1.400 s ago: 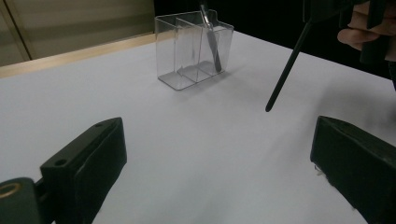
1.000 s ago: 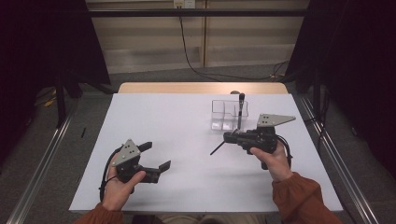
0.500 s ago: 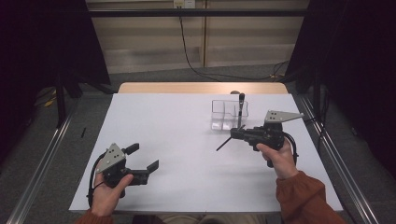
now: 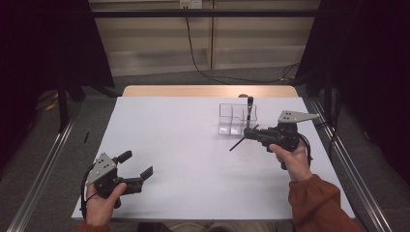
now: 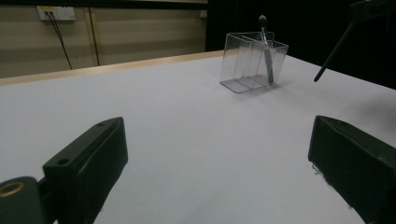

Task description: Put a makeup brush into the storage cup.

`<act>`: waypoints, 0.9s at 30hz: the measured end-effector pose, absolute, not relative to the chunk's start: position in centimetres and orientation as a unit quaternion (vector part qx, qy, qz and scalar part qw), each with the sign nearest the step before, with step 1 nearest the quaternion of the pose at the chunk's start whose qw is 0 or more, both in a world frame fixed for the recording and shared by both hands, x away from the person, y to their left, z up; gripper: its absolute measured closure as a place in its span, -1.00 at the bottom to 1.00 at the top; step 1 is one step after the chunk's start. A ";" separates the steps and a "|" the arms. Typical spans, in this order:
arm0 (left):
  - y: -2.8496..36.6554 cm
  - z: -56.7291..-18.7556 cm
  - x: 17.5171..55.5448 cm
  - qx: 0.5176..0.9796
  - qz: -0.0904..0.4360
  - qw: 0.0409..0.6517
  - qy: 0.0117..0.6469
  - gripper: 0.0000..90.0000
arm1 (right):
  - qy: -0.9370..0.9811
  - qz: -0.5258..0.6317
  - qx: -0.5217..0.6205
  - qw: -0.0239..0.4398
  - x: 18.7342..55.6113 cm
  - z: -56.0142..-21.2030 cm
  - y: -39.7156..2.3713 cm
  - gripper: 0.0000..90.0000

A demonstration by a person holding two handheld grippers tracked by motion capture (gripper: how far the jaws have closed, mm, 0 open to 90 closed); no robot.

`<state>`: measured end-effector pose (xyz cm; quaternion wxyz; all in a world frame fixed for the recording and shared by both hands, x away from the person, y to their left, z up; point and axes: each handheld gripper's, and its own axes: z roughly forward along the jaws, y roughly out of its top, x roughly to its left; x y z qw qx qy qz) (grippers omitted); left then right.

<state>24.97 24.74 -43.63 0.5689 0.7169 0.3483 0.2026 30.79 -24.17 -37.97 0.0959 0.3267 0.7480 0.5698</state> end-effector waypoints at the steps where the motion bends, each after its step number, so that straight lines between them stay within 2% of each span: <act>1: 24.8 -43.6 25.0 0.718 0.205 0.568 0.347 -0.89 | 0.749 0.568 0.328 0.099 30.9 -37.9 -24.3 0.90; 27: 25.3 -43.8 25.3 0.727 0.200 0.568 0.331 -0.96 | 0.730 0.557 0.367 0.147 34.0 -34.6 -28.1 0.90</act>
